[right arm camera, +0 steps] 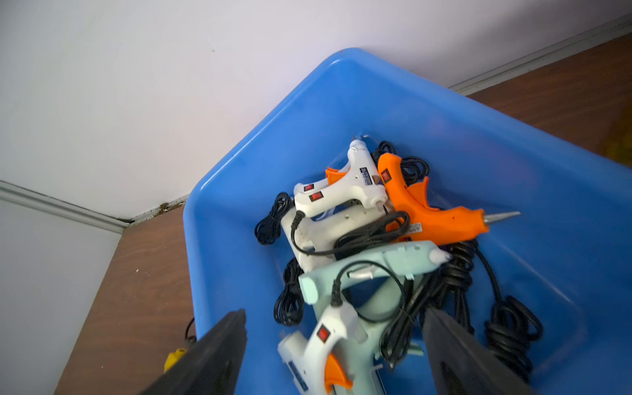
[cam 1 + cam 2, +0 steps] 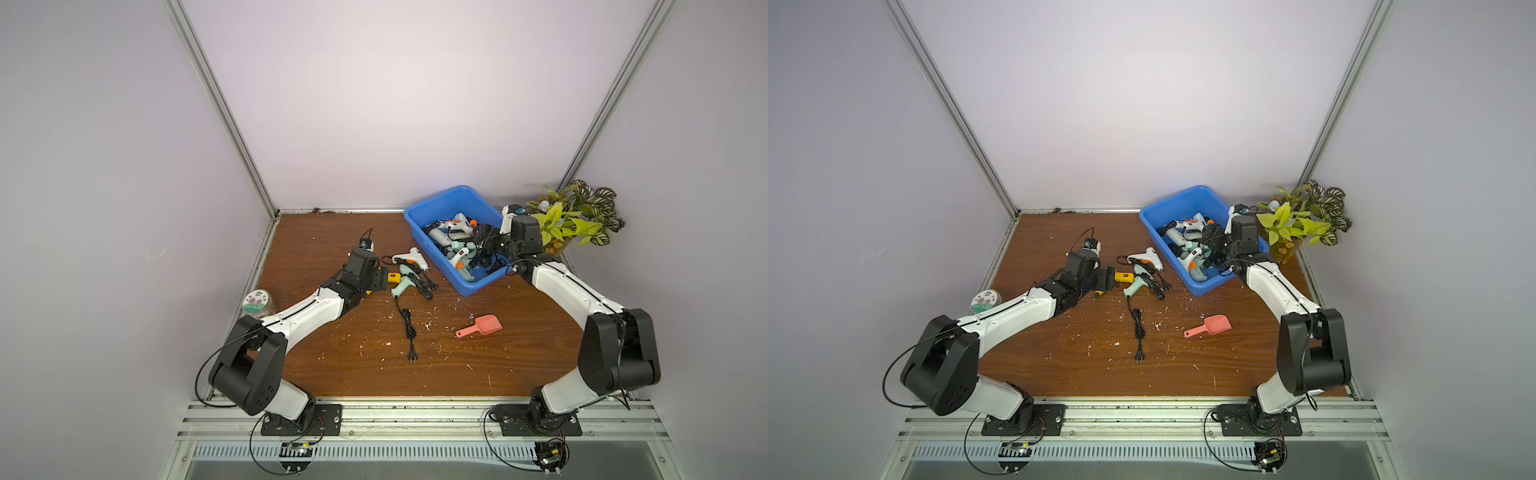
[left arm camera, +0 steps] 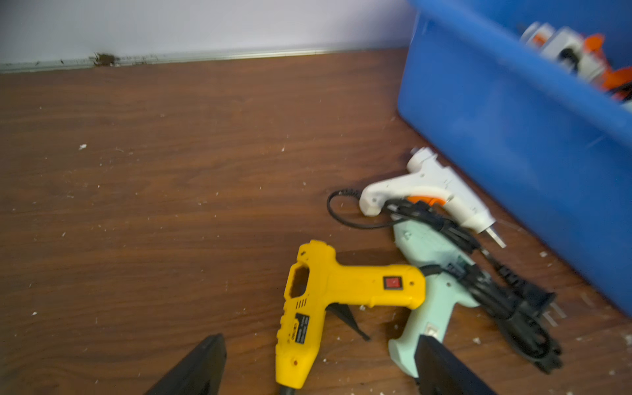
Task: Put the hot melt glue gun into the storage box
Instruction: Pick up the hot melt adhesive gun from the center of the board.
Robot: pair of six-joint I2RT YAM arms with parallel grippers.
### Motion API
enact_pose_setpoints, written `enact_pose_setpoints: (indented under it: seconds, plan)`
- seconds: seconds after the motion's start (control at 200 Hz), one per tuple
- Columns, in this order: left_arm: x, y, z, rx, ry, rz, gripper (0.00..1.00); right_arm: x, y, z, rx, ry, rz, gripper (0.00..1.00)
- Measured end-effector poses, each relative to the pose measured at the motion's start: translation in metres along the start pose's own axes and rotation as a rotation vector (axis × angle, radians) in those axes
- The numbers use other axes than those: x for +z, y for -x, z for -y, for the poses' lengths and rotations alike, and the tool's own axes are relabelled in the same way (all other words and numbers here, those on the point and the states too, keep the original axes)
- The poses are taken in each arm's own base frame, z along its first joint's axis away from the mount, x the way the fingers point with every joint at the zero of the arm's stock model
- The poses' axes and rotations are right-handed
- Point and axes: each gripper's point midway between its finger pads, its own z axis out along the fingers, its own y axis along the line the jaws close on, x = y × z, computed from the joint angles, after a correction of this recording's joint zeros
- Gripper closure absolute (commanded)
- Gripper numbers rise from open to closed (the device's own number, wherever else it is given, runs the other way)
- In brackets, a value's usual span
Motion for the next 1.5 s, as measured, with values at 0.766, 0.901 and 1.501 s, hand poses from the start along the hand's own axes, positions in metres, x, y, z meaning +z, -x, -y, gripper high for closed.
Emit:
enact_pose_setpoints:
  seconds: [0.766, 0.901, 1.501]
  plan:
    - [0.063, -0.066, -0.030, 0.178, 0.122, -0.375, 0.25, -0.075, 0.012, 0.001, -0.013, 0.004, 0.158, 0.00]
    - [0.070, -0.061, -0.027, 0.183, 0.105, -0.373, 0.25, -0.076, 0.013, 0.001, -0.013, 0.006, 0.162, 0.01]
    - [0.089, -0.051, -0.011, 0.165, 0.035, -0.354, 0.53, -0.084, 0.019, -0.002, -0.009, 0.013, 0.185, 0.00]
